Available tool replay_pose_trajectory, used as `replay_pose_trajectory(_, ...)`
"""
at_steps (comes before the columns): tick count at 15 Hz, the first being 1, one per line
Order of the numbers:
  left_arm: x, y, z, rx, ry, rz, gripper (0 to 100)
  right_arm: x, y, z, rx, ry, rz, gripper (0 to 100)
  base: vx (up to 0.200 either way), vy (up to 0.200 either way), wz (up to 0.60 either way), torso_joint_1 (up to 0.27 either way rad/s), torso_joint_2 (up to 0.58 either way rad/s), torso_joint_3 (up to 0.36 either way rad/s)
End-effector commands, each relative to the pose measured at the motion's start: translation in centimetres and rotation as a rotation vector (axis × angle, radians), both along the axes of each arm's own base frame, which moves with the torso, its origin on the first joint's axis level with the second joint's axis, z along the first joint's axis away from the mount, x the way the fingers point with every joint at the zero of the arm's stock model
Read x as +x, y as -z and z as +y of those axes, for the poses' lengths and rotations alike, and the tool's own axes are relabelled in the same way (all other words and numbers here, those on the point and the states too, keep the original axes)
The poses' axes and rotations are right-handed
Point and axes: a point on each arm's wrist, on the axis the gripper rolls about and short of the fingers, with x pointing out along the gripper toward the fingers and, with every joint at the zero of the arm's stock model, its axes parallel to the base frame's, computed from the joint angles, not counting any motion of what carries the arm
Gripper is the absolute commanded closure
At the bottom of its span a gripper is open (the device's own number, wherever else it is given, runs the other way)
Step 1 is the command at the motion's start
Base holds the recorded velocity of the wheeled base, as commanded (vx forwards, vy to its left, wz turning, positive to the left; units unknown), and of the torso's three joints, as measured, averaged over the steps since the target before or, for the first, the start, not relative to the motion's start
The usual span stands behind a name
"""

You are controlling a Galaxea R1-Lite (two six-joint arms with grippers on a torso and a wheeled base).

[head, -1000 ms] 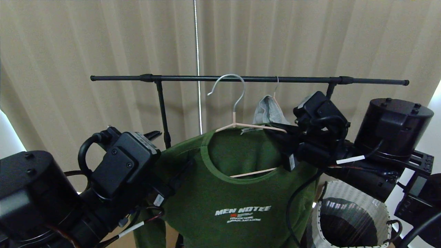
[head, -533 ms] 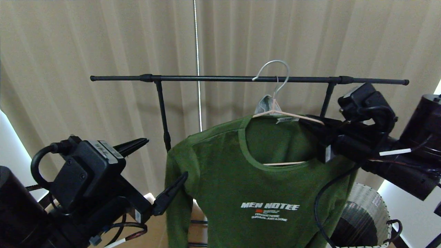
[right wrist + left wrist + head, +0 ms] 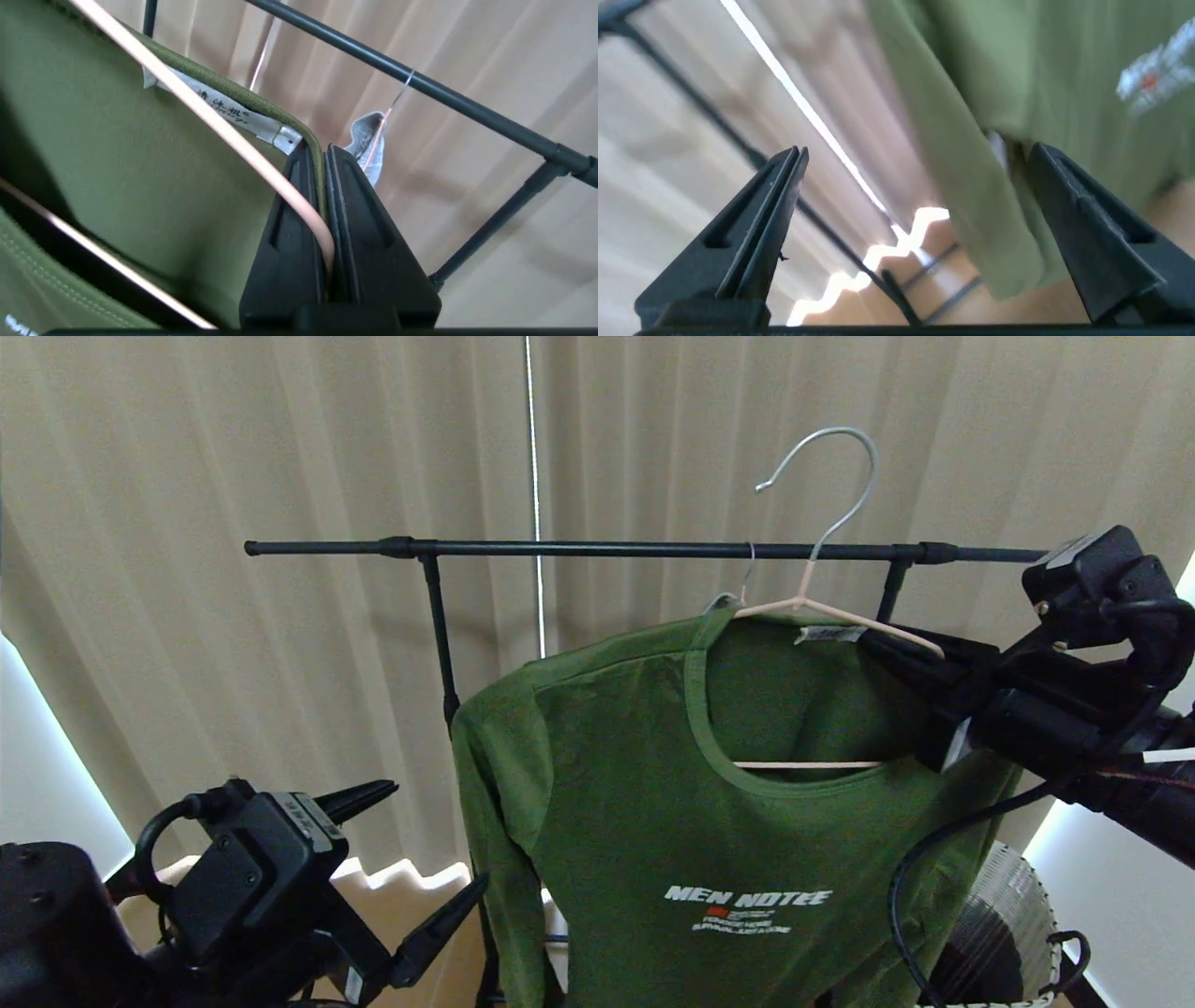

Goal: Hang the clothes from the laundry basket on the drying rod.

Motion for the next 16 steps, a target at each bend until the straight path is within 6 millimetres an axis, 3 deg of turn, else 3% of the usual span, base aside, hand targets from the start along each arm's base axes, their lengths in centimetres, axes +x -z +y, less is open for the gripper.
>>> replay_pose_trajectory(1, 0.9, 0.6, -0.6, 0.021, 0.001, 0.028, 0, -0.7, -0.2, -0.2, 0.004, -0.018, -0.009, 100, 0.0, 0.0, 0.0, 0.0, 0.0, 0.0)
replay_pose_trajectory(2, 1.1, 0.6, -0.8, 0.023, 0.001, 0.031, 100, -0.9, -0.1, -0.2, 0.005, -0.028, -0.011, 100, 0.0, 0.0, 0.0, 0.0, 0.0, 0.0)
replay_pose_trajectory(6, 1.8, 1.1, -1.2, 0.042, -0.003, 0.049, 100, -1.0, 0.1, -0.1, 0.001, -0.041, -0.004, 100, 0.0, 0.0, 0.0, 0.0, 0.0, 0.0)
replay_pose_trajectory(8, 2.1, 1.2, -0.5, 0.044, -0.041, 0.051, 100, -1.0, 0.1, -0.3, 0.0, -0.033, -0.005, 100, 0.0, 0.0, 0.0, 0.0, 0.0, 0.0)
replay_pose_trajectory(12, 1.5, 1.5, 3.6, 0.043, -0.214, 0.058, 100, -0.3, 0.1, -1.6, -0.001, 0.039, -0.002, 100, 0.0, 0.0, 0.0, 0.0, 0.0, 0.0)
replay_pose_trajectory(16, 0.8, 1.6, 3.9, 0.036, -0.219, 0.063, 100, 0.2, -0.5, -1.5, 0.004, 0.044, -0.021, 100, 0.0, 0.0, 0.0, 0.0, 0.0, 0.0)
